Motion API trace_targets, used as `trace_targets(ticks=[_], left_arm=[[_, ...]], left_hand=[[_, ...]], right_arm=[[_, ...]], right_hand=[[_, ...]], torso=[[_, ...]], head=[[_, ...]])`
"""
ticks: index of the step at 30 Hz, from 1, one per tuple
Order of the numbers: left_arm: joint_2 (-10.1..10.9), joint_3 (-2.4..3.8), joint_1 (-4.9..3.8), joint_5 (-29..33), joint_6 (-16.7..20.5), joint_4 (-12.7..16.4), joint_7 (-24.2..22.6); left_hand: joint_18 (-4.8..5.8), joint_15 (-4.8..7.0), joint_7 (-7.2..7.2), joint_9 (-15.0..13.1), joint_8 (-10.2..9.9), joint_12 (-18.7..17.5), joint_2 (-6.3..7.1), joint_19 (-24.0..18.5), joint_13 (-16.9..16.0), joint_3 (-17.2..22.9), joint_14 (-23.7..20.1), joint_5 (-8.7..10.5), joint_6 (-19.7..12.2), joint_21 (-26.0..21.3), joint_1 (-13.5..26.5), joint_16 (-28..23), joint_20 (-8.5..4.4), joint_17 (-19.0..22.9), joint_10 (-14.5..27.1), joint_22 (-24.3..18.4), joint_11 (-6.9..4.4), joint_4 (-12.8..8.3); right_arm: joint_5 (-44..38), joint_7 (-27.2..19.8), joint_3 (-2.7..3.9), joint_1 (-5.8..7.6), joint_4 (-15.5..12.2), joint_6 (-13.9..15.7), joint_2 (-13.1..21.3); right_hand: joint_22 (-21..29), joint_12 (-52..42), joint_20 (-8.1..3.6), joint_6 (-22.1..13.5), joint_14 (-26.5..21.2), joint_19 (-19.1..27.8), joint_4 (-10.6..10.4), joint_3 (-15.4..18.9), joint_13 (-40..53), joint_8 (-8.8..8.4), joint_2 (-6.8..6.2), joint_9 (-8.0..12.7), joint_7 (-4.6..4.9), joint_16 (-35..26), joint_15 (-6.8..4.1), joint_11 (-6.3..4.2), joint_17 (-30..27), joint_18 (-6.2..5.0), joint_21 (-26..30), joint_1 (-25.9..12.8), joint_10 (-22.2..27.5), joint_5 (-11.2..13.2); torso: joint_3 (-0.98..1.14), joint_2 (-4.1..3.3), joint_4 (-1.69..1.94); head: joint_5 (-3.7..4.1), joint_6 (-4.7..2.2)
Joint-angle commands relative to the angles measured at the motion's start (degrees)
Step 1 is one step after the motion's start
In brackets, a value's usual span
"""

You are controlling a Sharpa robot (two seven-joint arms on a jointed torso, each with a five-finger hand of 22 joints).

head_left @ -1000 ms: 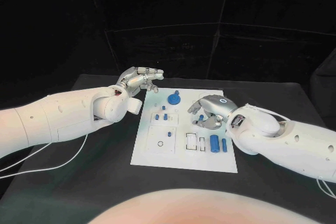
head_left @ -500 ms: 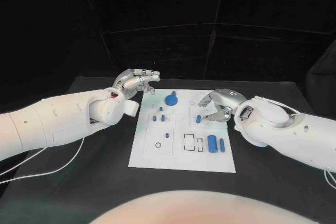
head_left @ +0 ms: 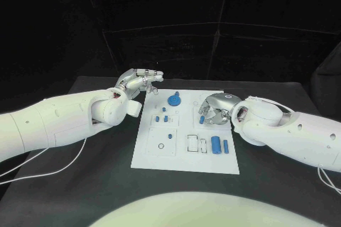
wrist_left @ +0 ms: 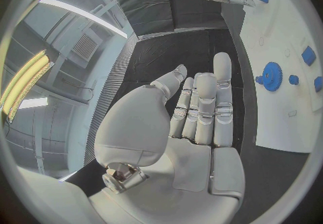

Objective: Assemble the parts on the task board

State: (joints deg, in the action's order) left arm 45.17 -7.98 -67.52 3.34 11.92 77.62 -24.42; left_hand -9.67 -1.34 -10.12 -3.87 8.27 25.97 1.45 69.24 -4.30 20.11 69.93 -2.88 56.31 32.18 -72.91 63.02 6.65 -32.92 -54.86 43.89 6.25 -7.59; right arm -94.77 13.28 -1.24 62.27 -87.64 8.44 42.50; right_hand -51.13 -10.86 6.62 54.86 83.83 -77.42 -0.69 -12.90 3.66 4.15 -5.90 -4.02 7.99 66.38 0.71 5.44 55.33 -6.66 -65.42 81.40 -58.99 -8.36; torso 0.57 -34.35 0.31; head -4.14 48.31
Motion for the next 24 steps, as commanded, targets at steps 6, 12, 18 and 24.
trace_targets(ticks=[6,12,18,24], left_arm=[[-0.12,0.05,-0.11,0.12,-0.70,0.00,-0.50],[-0.15,0.05,-0.11,0.12,-0.71,-0.06,-0.48],[-0.17,0.05,-0.11,0.12,-0.79,-0.09,-0.44],[-0.11,0.05,-0.11,0.12,-0.79,-0.05,-0.34]], left_hand=[[-0.74,0.01,-0.11,-0.07,0.17,0.20,0.07,-0.08,0.06,-0.06,-0.52,0.05,-0.07,-0.28,-0.56,-0.34,0.26,0.08,0.37,-0.09,0.01,-0.27],[-0.74,0.01,-0.11,-0.07,0.17,0.20,0.07,-0.08,0.06,-0.06,-0.52,0.05,-0.07,-0.28,-0.56,-0.34,0.26,0.08,0.37,-0.09,0.01,-0.27],[-0.74,0.00,-0.12,-0.08,0.23,0.27,0.04,-0.11,0.05,-0.06,-0.59,0.05,-0.05,-0.31,-0.58,-0.35,0.27,0.16,0.42,-0.12,0.01,-0.30],[-0.74,0.00,-0.12,-0.08,0.23,0.27,0.04,-0.11,0.05,-0.06,-0.59,0.05,-0.05,-0.31,-0.58,-0.35,0.27,0.16,0.42,-0.12,0.01,-0.30]], right_arm=[[0.10,-1.86,0.02,0.08,0.94,-2.43,-1.34],[0.15,-1.90,0.01,0.06,1.28,-2.63,-1.78],[-0.71,-1.22,0.00,0.03,1.75,-2.48,-2.24],[-2.63,-0.38,-0.02,0.00,2.01,-2.29,-2.42]], right_hand=[[-0.91,0.05,-0.40,2.43,1.07,-0.58,0.14,-3.06,-0.17,0.47,1.40,-0.10,0.29,0.61,-0.59,-0.44,0.37,-0.36,-0.86,0.69,-3.03,1.65],[-4.06,0.07,-0.93,6.00,1.72,-1.83,0.03,-6.14,-0.03,1.55,2.04,-0.40,0.08,2.90,-1.14,-1.11,3.04,0.16,-3.09,0.62,-6.92,2.33],[-4.83,1.47,-1.27,7.33,1.72,-2.06,0.42,-9.17,-0.06,1.45,1.88,-0.22,-0.02,3.72,-1.37,-1.36,3.69,0.30,-3.75,0.50,-8.55,2.99],[-4.99,2.05,-1.30,7.52,1.68,-2.06,0.86,-10.45,-0.05,1.26,1.69,-0.13,0.02,3.91,-1.37,-1.35,3.78,0.32,-3.90,0.65,-8.88,3.41]], torso=[[0.03,0.00,-0.02],[0.05,-0.03,-0.05],[0.02,0.01,-0.05],[-0.02,0.08,-0.06]], head=[[0.06,-0.03],[0.04,0.06],[-0.01,0.30],[-0.07,0.38]])
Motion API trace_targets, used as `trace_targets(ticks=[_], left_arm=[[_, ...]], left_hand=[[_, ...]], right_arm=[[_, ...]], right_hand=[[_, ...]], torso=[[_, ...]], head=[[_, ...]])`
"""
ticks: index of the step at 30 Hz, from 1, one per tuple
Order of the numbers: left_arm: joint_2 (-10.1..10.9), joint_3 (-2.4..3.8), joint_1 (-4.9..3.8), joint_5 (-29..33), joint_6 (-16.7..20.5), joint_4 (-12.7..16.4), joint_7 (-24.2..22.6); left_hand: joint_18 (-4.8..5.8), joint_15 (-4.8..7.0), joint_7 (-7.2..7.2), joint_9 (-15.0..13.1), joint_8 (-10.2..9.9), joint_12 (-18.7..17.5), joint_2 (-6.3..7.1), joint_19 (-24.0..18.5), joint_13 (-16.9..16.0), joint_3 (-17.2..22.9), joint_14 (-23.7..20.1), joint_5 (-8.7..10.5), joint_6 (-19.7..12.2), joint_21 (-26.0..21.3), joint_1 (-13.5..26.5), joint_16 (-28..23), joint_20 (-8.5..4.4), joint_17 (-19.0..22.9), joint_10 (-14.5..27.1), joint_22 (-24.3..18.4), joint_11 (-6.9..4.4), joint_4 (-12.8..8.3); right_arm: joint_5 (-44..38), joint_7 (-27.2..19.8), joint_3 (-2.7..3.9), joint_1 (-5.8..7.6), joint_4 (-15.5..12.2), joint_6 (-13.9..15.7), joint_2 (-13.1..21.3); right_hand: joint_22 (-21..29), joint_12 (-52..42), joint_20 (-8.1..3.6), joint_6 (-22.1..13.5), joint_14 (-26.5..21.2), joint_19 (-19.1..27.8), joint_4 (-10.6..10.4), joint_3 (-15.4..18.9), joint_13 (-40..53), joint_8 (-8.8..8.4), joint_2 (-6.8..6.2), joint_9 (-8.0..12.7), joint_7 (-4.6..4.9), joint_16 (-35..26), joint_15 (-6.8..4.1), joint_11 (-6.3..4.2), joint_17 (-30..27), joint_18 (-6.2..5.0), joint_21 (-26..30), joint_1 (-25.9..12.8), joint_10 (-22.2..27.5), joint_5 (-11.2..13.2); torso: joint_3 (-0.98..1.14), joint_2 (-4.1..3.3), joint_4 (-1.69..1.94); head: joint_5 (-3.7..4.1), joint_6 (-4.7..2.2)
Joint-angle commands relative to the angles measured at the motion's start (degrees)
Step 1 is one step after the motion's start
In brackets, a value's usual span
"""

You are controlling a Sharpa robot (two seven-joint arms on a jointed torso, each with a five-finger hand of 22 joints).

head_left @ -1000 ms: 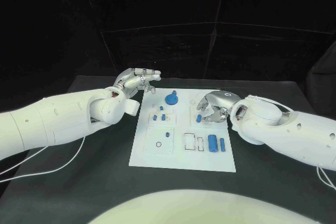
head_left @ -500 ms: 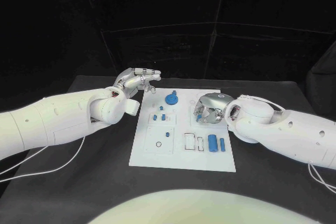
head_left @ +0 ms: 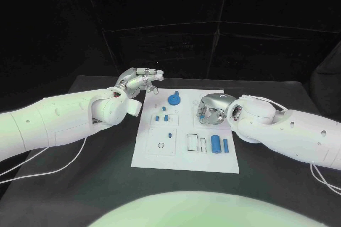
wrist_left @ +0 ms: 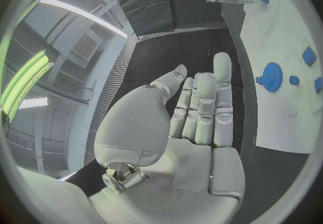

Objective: Assemble the parts on the task board

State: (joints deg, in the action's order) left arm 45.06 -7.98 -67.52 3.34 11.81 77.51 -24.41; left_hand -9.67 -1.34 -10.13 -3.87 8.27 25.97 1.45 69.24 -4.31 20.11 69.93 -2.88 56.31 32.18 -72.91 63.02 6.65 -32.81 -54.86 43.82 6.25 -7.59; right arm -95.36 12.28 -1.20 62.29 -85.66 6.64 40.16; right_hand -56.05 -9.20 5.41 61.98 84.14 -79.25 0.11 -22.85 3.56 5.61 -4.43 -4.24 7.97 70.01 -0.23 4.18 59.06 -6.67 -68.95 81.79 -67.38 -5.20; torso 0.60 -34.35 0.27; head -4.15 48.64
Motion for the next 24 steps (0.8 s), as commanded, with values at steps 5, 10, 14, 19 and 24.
trace_targets(ticks=[5,10,14,19,24], left_arm=[[0.06,0.05,-0.11,0.12,-0.70,0.08,-0.26],[0.20,0.05,-0.12,0.12,-0.86,0.21,-0.13],[0.28,0.05,-0.12,0.12,-0.89,0.23,-0.10],[0.37,0.05,-0.12,0.12,-0.86,0.28,-0.08],[0.48,0.05,-0.13,0.12,-0.81,0.32,-0.10]], left_hand=[[-0.75,0.00,-0.12,-0.09,0.23,0.27,0.04,-0.11,0.06,-0.06,-0.59,0.05,-0.04,-0.31,-0.58,-0.35,0.27,0.05,0.43,-0.05,0.01,-0.30],[-0.75,0.00,-0.14,-0.08,0.27,0.35,0.10,-0.15,0.06,-0.08,-0.69,0.06,-0.09,-0.34,-0.70,-0.36,0.27,0.16,0.52,-0.09,0.02,-0.44],[-0.75,0.00,-0.14,-0.08,0.27,0.35,0.10,-0.15,0.06,-0.08,-0.69,0.06,-0.09,-0.34,-0.70,-0.36,0.27,0.16,0.52,-0.09,0.02,-0.44],[-0.75,0.00,-0.15,-0.08,0.30,0.39,0.14,-0.16,0.06,-0.09,-0.73,0.06,-0.11,-0.35,-0.77,-0.37,0.27,0.23,0.57,-0.11,0.03,-0.52],[-0.75,0.00,-0.15,-0.08,0.30,0.39,0.14,-0.16,0.06,-0.09,-0.73,0.06,-0.11,-0.35,-0.77,-0.37,0.27,0.23,0.57,-0.11,0.03,-0.52]], right_arm=[[-3.09,1.13,-0.07,-0.04,0.02,-0.54,-0.10],[-3.62,0.89,-0.07,-0.13,-0.77,1.74,0.09],[-3.70,-0.16,-0.06,-0.16,-2.42,5.86,0.79],[-3.13,-0.95,-0.03,-0.15,-5.00,9.18,2.35],[-2.53,-1.27,0.05,-0.09,-7.36,11.83,3.97]], right_hand=[[-0.11,0.81,-0.08,0.35,1.31,-0.18,0.33,-1.11,0.05,-0.41,-0.24,0.17,0.09,0.32,-0.40,-0.04,-0.01,0.34,-0.42,0.13,-0.57,0.30],[-0.88,0.90,-0.12,0.62,1.35,-0.38,0.92,-2.08,0.18,-0.46,-0.37,0.17,0.27,0.71,-0.47,-0.06,0.45,0.45,-0.93,0.57,-1.27,0.21],[-2.98,0.21,-0.34,1.28,1.51,-1.07,2.11,-3.49,0.63,-0.33,-0.26,0.13,0.34,1.47,-0.75,-0.38,1.30,0.79,-2.37,1.63,-3.56,0.70],[-3.43,0.11,-0.48,1.52,1.52,-1.19,2.62,-4.23,0.83,-0.40,-0.28,0.16,0.40,1.76,-0.87,-0.46,1.54,0.87,-2.75,1.77,-4.52,1.40],[-3.73,0.16,-0.51,1.56,1.55,-1.27,2.77,-4.38,0.87,-0.44,-0.41,0.17,0.44,1.98,-0.89,-0.46,1.81,0.92,-2.96,1.74,-4.68,1.51]], torso=[[-0.03,0.09,-0.04],[-0.03,0.13,-0.12],[0.01,0.15,-0.20],[-0.17,0.21,-0.03],[-0.07,0.14,-0.07]], head=[[-0.11,0.02],[-0.23,-0.01],[-0.30,-0.16],[0.02,-0.58],[0.11,-0.76]])
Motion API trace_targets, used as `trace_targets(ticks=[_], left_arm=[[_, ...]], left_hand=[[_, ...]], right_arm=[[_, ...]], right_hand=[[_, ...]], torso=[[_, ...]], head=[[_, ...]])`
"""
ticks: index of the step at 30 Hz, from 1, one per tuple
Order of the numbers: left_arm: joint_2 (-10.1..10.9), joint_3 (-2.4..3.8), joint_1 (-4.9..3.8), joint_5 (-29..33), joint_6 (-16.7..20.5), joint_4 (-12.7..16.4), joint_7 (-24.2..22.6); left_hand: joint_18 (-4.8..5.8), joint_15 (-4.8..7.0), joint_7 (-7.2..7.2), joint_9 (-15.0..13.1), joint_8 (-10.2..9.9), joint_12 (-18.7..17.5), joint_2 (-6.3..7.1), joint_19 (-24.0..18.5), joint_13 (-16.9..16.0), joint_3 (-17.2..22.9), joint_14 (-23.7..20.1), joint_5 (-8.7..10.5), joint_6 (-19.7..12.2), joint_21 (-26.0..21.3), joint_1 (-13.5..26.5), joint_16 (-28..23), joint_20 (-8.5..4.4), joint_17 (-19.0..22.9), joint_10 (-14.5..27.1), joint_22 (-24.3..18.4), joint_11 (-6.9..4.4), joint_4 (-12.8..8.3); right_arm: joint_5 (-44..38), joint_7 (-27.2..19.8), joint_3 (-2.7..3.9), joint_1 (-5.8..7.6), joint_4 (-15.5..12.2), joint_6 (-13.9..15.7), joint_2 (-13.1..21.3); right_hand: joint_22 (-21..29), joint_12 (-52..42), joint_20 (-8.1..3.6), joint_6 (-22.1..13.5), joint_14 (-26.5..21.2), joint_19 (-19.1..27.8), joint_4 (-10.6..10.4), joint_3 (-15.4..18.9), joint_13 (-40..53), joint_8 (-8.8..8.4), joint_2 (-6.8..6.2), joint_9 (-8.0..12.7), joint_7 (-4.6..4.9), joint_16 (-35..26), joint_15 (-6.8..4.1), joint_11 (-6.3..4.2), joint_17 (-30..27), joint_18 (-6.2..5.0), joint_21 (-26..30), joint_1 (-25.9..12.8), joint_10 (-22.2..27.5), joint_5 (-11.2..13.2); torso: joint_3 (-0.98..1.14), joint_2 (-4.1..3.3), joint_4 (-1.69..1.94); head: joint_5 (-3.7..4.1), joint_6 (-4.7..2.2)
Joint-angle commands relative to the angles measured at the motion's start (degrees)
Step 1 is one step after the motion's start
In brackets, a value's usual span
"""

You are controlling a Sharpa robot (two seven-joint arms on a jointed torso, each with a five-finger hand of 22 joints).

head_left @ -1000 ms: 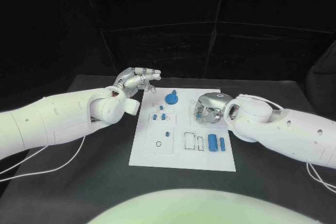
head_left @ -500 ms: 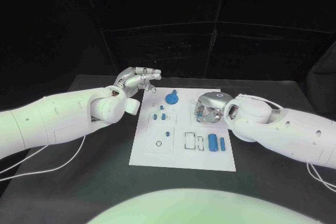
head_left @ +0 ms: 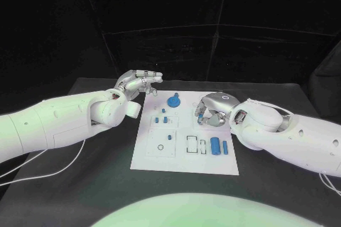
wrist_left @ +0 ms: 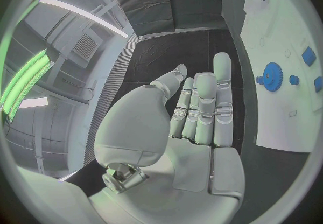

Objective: Assemble the parts on the task board

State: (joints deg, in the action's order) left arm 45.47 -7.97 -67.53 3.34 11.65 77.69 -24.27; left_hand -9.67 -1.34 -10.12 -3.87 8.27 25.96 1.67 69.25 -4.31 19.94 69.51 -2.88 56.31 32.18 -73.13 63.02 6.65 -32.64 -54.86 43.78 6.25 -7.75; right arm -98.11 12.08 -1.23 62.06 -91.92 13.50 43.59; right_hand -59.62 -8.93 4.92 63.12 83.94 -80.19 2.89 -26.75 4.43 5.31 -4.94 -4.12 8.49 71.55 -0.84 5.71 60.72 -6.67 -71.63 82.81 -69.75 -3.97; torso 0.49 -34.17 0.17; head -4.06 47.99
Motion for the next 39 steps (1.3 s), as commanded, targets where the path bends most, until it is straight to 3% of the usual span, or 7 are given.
trace_targets(ticks=[1,11,19,27,32,37,39], left_arm=[[0.09,0.05,-0.12,0.12,-0.64,0.15,-0.23],[-0.02,0.05,-0.12,0.12,-0.59,-0.05,-0.31],[-0.11,0.05,-0.16,0.12,-0.42,-0.20,-0.29],[-0.33,0.05,-0.19,0.12,-0.18,-0.19,-0.34],[-0.60,0.05,-0.27,0.12,-0.10,-0.01,-0.39],[-0.91,0.05,-0.32,0.12,-0.04,-0.10,-0.38],[-0.98,0.05,-0.33,0.12,-0.04,-0.11,-0.37]], left_hand=[[-0.76,0.00,-0.15,-0.08,0.29,0.39,-0.08,-0.16,0.06,0.08,-0.31,0.05,-0.11,-0.35,-0.55,-0.37,0.27,0.05,0.57,-0.07,0.03,-0.36],[-0.76,0.00,-0.15,-0.08,0.29,0.39,-0.08,-0.16,0.06,0.08,-0.31,0.05,-0.11,-0.35,-0.55,-0.37,0.27,0.05,0.57,-0.07,0.03,-0.36],[-0.76,0.00,-0.15,-0.08,0.29,0.39,-0.08,-0.16,0.06,0.08,-0.31,0.05,-0.11,-0.35,-0.55,-0.37,0.27,0.05,0.57,-0.07,0.03,-0.36],[-0.76,0.00,-0.15,-0.09,0.32,0.44,-0.09,-0.17,0.06,0.08,-0.34,0.06,-0.10,-0.36,-0.58,-0.36,0.27,0.08,0.58,-0.08,0.03,-0.39],[-0.76,-0.01,-0.15,-0.09,0.36,0.50,-0.11,-0.19,0.05,0.09,-0.38,0.06,-0.09,-0.37,-0.62,-0.36,0.28,0.12,0.60,-0.10,0.03,-0.43],[-0.76,-0.01,-0.17,-0.09,0.37,0.54,-0.12,-0.19,0.04,0.08,-0.38,0.06,-0.12,-0.37,-0.64,-0.34,0.28,0.12,0.59,-0.11,0.03,-0.45],[-0.76,-0.01,-0.17,-0.09,0.37,0.54,-0.12,-0.19,0.04,0.08,-0.38,0.06,-0.12,-0.37,-0.64,-0.34,0.28,0.12,0.59,-0.11,0.03,-0.45]], right_arm=[[0.32,-1.10,0.11,0.16,-1.74,5.37,0.90],[2.21,-2.41,1.25,0.21,-6.73,7.48,1.52],[3.24,-3.38,1.25,-0.08,-7.71,6.34,-1.89],[1.84,-4.53,0.67,-3.02,-4.59,4.38,-7.70],[1.15,-5.14,-0.53,-4.23,-2.09,2.99,-10.56],[0.15,-4.98,-1.02,-5.15,-0.14,1.15,-12.54],[-0.02,-4.97,-1.11,-5.48,0.39,0.73,-12.98]], right_hand=[[-0.16,-0.11,-0.02,0.43,1.75,-0.33,-0.01,-0.48,0.00,-0.15,0.09,0.05,-0.08,0.43,-0.28,-1.99,0.15,0.92,-0.28,0.73,-2.32,0.29],[-0.32,0.04,-0.06,0.45,1.76,-0.36,0.19,-0.72,0.00,-0.22,-0.06,0.08,-0.05,0.60,-0.31,-1.96,0.33,0.93,-0.41,0.73,-2.36,0.17],[-0.24,0.16,-0.08,0.40,1.74,-0.33,0.24,-0.80,0.00,-0.30,-0.18,0.11,-0.01,0.61,-0.31,-1.92,0.29,0.92,-0.38,0.63,-2.33,0.13],[-0.21,0.55,-0.06,0.14,1.70,-0.26,0.30,-1.07,-0.05,-0.58,-0.29,0.19,0.11,0.68,-0.23,-1.80,0.27,0.92,-0.41,0.34,-2.12,0.11],[-0.20,0.81,-0.03,0.02,1.68,-0.22,0.46,-1.39,-0.08,-0.74,-0.27,0.22,0.18,0.73,-0.18,-1.73,0.25,0.91,-0.44,0.32,-1.97,-0.13],[-0.16,1.33,0.09,-0.52,1.63,-0.14,0.54,-1.79,-0.17,-1.16,-0.34,0.31,0.44,0.79,0.00,-1.48,0.19,0.91,-0.47,-0.05,-1.56,-0.26],[-0.09,1.39,0.11,-0.57,1.61,-0.10,0.54,-1.86,-0.17,-1.20,-0.32,0.31,0.47,0.77,0.02,-1.45,0.12,0.90,-0.43,-0.10,-1.51,-0.26]], torso=[[0.04,-0.04,0.02],[0.05,-0.15,0.15],[-0.01,-0.15,0.18],[0.04,-0.15,0.16],[-0.09,-0.24,0.28],[0.16,-0.28,0.19],[0.11,-0.26,0.29]], head=[[0.02,-0.10],[-0.03,-0.18],[-1.24,0.34],[-2.36,0.96],[-2.75,1.21],[-3.95,1.69],[-4.21,1.93]])
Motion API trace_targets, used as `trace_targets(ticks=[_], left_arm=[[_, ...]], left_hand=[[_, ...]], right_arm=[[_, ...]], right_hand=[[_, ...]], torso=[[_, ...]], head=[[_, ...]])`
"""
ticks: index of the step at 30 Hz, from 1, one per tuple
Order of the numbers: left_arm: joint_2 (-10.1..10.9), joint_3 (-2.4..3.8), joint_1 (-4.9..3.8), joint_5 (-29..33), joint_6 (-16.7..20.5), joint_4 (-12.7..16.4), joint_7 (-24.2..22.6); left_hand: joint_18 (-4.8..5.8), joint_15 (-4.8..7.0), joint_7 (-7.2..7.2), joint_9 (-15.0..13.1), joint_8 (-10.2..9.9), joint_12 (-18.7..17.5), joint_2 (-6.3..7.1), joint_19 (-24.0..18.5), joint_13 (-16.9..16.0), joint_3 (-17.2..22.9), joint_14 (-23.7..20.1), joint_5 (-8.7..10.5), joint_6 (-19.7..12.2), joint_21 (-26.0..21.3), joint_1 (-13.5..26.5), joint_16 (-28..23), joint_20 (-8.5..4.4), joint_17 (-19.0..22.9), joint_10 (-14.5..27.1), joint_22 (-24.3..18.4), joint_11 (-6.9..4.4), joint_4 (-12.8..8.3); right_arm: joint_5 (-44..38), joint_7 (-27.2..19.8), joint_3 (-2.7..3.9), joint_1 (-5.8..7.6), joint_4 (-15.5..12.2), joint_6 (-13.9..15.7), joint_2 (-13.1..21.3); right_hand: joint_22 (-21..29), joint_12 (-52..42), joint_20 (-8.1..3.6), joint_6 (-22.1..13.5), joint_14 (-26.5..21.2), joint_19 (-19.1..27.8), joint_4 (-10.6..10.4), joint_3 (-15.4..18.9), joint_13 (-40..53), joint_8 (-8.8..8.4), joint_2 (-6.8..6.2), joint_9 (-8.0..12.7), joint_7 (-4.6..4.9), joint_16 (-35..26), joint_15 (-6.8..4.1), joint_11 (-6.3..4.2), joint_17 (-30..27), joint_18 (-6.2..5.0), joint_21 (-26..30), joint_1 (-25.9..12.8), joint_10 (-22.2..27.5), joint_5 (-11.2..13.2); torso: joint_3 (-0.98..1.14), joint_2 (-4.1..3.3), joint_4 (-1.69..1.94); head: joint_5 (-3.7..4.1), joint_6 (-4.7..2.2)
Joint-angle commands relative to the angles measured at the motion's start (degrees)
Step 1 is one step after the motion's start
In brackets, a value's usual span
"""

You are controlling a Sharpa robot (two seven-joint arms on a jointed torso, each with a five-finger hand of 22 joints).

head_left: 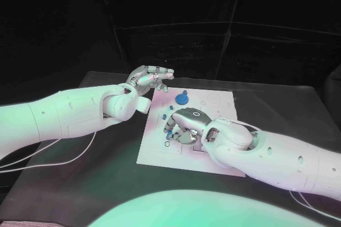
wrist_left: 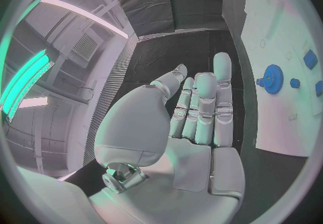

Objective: Assemble the parts on the task board

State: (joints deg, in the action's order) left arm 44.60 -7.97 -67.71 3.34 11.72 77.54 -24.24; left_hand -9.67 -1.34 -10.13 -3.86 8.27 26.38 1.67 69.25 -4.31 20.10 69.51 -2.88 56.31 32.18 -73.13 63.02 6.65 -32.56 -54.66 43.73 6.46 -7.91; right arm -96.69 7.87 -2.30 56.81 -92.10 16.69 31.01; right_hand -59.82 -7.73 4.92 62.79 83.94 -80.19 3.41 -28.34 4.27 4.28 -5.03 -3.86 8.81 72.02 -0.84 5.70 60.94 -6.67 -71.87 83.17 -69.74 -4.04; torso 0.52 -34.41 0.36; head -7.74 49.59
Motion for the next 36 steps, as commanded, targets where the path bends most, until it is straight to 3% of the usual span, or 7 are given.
trace_targets(ticks=[1,10,28,32,36], left_arm=[[-0.14,0.05,-0.16,0.12,-0.12,0.04,-0.40],[-0.22,0.06,-0.18,0.12,-0.18,-0.06,-0.38],[-0.37,0.06,-0.19,0.12,-0.37,-0.31,-0.23],[-0.39,0.06,-0.18,0.12,-0.40,-0.31,-0.24],[-0.39,0.06,-0.18,0.12,-0.40,-0.32,-0.21]], left_hand=[[-0.76,0.00,-0.17,-0.09,0.37,0.12,-0.12,-0.19,0.05,-0.08,-0.39,0.06,-0.12,-0.37,-0.64,-0.34,0.28,0.04,0.38,-0.05,-0.17,-0.30],[-0.76,0.00,-0.20,-0.07,0.38,0.26,-0.31,-0.19,0.03,0.04,-0.42,0.05,-0.24,-0.38,-0.82,-0.28,0.27,0.07,0.40,-0.08,-0.17,-0.40],[-0.76,0.00,-0.20,-0.07,0.38,0.26,-0.31,-0.19,0.03,0.04,-0.42,0.05,-0.24,-0.38,-0.82,-0.28,0.27,0.07,0.40,-0.08,-0.17,-0.40],[-0.76,0.00,-0.20,-0.07,0.38,0.26,-0.31,-0.19,0.03,0.04,-0.42,0.05,-0.24,-0.38,-0.82,-0.28,0.27,0.07,0.40,-0.08,-0.17,-0.40],[-0.76,0.00,-0.20,-0.07,0.38,0.26,-0.31,-0.19,0.03,0.04,-0.42,0.05,-0.24,-0.38,-0.82,-0.28,0.27,0.07,0.40,-0.08,-0.17,-0.40]], right_arm=[[-1.54,-0.77,-0.07,-0.38,0.81,-2.63,-0.58],[-2.48,-1.01,-0.26,-1.27,1.90,-2.98,-1.64],[-3.23,-0.75,-0.31,-1.48,2.49,-4.16,-2.01],[-3.85,-0.34,-0.31,-1.49,2.99,-4.39,-2.29],[-3.23,-1.00,-0.31,-1.49,3.49,-5.50,-2.61]], right_hand=[[0.11,0.19,0.11,-0.25,1.61,-0.11,0.03,-0.27,-0.02,-0.17,-0.22,0.05,0.15,0.30,0.02,-1.44,-0.10,0.90,-0.19,-0.46,-1.52,-0.19],[0.14,0.25,0.13,-0.29,1.59,-0.09,0.05,-0.37,-0.02,-0.21,-0.18,0.05,0.16,0.28,0.04,-1.42,-0.16,0.89,-0.18,-0.49,-1.50,-0.24],[0.14,0.32,0.16,-0.29,1.58,-0.05,0.12,-0.54,-0.01,-0.23,-0.13,0.03,0.17,0.32,0.07,-1.41,-0.14,0.88,-0.19,-0.52,-1.52,-0.39],[0.23,0.61,0.26,-0.57,1.51,0.06,0.16,-0.57,-0.03,-0.40,-0.48,0.05,0.28,0.32,0.16,-1.32,-0.24,0.85,-0.17,-1.13,-1.37,-0.29],[1.63,2.82,0.85,-2.85,1.12,0.80,-0.51,-0.11,-0.69,-0.81,-2.21,0.24,1.20,-0.32,1.03,-0.21,-1.38,0.68,0.72,-3.84,1.99,-1.29]], torso=[[0.07,-0.04,0.14],[0.16,-0.02,-0.13],[0.08,0.04,-0.06],[0.10,0.02,-0.03],[0.08,0.01,0.00]], head=[[-0.63,0.41],[-0.93,0.41],[-1.03,0.41],[-1.03,0.41],[-1.04,0.41]])
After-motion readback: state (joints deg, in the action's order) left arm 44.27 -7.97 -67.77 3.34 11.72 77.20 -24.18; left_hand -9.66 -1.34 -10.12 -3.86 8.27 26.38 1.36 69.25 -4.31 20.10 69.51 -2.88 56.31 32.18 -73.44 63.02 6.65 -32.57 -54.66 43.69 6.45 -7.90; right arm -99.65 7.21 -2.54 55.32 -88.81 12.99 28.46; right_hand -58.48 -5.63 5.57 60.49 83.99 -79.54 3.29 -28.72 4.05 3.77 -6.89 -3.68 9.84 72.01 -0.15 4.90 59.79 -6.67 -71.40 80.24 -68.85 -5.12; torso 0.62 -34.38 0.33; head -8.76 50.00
